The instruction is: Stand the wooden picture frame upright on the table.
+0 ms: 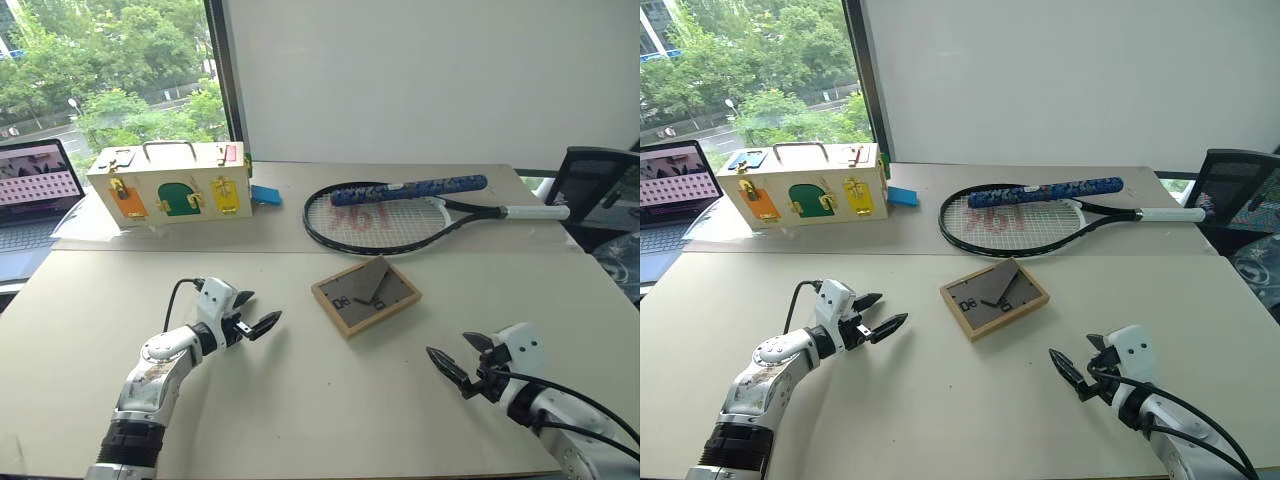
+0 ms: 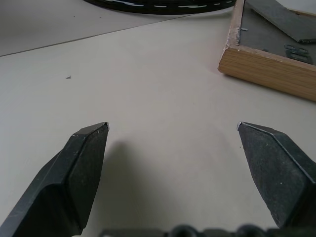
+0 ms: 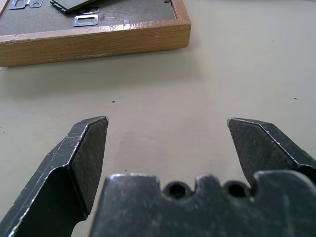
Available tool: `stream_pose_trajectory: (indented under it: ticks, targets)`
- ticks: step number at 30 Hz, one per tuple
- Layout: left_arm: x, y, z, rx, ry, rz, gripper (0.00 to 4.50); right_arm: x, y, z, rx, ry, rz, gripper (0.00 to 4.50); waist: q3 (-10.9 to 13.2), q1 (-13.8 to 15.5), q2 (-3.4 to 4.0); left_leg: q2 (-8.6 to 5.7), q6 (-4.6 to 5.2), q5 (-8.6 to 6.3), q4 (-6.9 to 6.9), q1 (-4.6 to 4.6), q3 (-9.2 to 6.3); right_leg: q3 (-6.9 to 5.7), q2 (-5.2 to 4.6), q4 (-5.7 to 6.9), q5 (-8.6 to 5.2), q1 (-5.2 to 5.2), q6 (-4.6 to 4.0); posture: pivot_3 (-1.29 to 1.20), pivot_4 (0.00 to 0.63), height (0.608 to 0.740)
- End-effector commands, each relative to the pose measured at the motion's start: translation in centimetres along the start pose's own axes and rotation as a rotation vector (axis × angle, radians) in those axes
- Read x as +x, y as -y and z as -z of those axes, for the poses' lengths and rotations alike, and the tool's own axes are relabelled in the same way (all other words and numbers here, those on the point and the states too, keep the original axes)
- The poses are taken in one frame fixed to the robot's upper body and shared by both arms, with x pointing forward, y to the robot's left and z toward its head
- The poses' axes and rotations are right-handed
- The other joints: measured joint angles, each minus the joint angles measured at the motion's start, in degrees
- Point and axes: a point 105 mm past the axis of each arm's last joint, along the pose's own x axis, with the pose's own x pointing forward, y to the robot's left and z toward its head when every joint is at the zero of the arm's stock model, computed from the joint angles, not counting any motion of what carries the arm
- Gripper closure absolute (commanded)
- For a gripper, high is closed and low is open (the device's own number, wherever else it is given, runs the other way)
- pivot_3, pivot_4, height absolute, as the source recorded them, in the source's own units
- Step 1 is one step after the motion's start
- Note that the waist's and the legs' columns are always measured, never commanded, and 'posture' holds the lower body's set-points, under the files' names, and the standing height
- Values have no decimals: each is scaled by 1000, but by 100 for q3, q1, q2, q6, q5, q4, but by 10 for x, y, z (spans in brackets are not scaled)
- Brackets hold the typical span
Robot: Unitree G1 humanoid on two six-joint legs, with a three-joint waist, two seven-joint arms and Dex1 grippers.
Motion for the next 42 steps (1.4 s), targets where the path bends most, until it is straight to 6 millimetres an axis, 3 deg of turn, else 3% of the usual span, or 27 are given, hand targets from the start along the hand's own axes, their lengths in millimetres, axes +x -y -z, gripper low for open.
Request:
stream_pose_trajectory:
  ticks: [1,3,6,7,10,14,17,21,24,31,36,42]
  targets:
    - [-2,-10,-24,20,58,16,0,-7,8,-16,-54,37,6,25,0,0,0,0,0,0,0,0,0,0,0,0,0,0,0,0,150,698]
    - [0,-22,-45,-3,100,37,0,-16,0,-30,-88,31,-85,25,1,18,-1,0,0,0,2,-2,0,0,0,2,0,-1,0,0,150,698]
    - [8,-28,-60,6,114,77,667,-29,-11,-43,-106,5,-205,0,2,35,0,-3,1,2,19,-15,-8,-4,1,13,1,-7,3,0,150,698]
    - [11,-28,-63,18,112,98,1082,-32,-12,-46,-102,-2,-224,0,-1,22,-2,-3,2,1,22,-13,-9,-5,1,12,0,0,5,0,150,698]
    - [23,-26,-68,50,106,136,2063,-32,-21,-52,-98,-24,-265,635,-5,-4,-1,-4,9,-5,22,4,-13,-10,-1,1,-3,32,8,0,150,698]
    - [46,-21,-74,82,104,172,3450,-27,-34,-55,-107,-39,-282,2055,-3,-3,-3,-4,11,-7,28,8,-24,-19,0,-1,-3,41,6,0,150,698]
    - [67,-14,-70,110,76,205,4476,-18,-27,-47,-137,-82,-217,3063,-3,-2,-4,-5,11,-7,34,0,-31,-23,0,-1,-3,43,7,0,150,698]
    - [98,-8,-61,116,19,181,4500,3,-5,-31,-182,-156,-121,4409,-3,19,-5,-11,11,-7,46,-2,-45,-31,0,-3,-2,52,8,0,150,698]
    - [121,3,-51,162,-44,167,4500,28,7,-25,-236,-192,-96,4465,-2,8,-6,-15,16,-10,58,-9,-50,-33,-2,-4,-2,53,11,0,150,698]
    - [140,36,-44,221,-64,273,4500,67,25,-28,-307,-202,-84,4465,-1,-5,-6,-18,17,-10,37,-11,-59,-37,0,-4,-3,49,12,0,150,698]
    - [121,64,-24,173,-124,566,4500,89,27,-30,-297,-168,-120,4465,-3,8,-3,-21,12,-7,35,-11,-65,-46,-2,-3,-3,53,12,0,150,698]
    - [76,41,15,113,-290,642,4500,101,10,-25,-354,-151,-231,4465,-8,-94,5,-21,11,-5,31,17,-76,-53,0,3,-5,78,8,0,150,698]
